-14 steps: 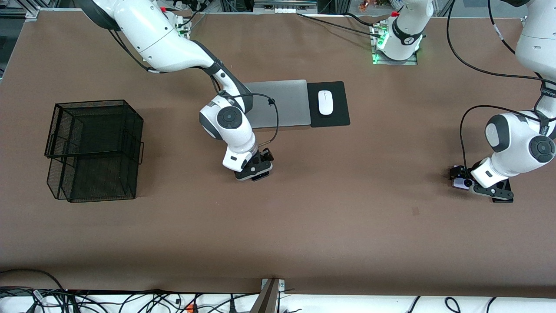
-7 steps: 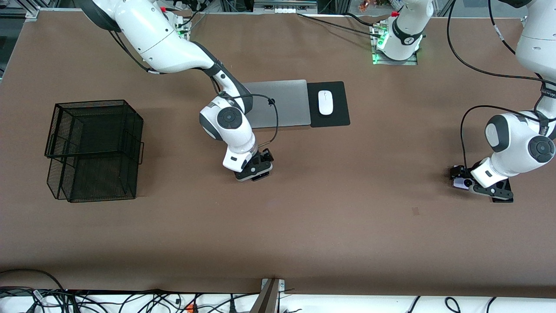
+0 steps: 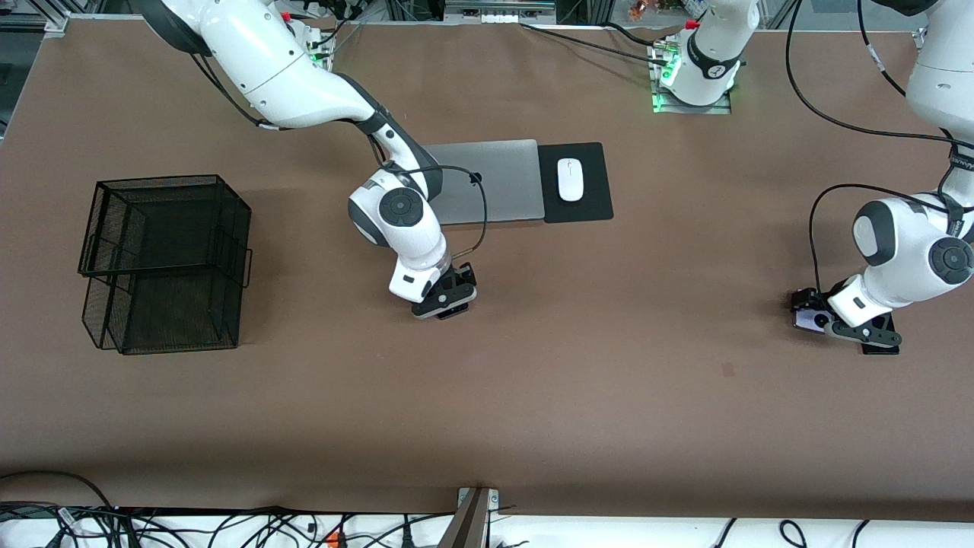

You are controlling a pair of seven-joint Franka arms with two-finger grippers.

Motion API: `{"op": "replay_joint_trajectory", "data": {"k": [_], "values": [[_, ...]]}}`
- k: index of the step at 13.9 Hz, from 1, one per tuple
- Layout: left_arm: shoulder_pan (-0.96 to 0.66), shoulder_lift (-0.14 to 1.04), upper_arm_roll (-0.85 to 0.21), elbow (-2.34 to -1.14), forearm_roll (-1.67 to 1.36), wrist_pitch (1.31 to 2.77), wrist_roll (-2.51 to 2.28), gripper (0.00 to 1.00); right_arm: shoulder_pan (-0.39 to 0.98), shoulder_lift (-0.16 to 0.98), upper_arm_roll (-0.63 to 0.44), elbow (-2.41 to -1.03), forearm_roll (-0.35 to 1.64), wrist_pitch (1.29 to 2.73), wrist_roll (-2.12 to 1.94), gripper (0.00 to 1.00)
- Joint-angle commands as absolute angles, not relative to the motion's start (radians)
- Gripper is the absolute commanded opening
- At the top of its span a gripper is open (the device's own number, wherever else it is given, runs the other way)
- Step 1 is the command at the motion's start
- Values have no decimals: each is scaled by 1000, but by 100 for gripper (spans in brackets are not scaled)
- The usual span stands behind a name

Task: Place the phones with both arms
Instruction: 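Carry the black phone into the basket with the right gripper and release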

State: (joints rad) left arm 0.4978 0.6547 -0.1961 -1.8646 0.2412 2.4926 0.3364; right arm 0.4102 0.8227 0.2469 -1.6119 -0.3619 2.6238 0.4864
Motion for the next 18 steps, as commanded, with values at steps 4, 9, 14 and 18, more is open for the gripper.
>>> {"op": "replay_joint_trajectory", "data": {"k": [4, 9, 14, 18], "values": [[494, 664, -199, -1864, 262, 2507, 319, 55, 387, 590, 186, -1605, -368, 2319, 482, 0], [463, 655, -199, -1807, 262, 2439, 302, 43, 371, 393, 7, -1605, -188, 1969, 425, 0], [419, 637, -216, -1669, 259, 2232, 255, 41, 371, 319, -237, -1609, -100, 1824, 215, 0], [292, 638, -213, -1576, 261, 2128, 85, 41, 370, 313, -372, -1615, -94, 1767, 76, 0]]}}
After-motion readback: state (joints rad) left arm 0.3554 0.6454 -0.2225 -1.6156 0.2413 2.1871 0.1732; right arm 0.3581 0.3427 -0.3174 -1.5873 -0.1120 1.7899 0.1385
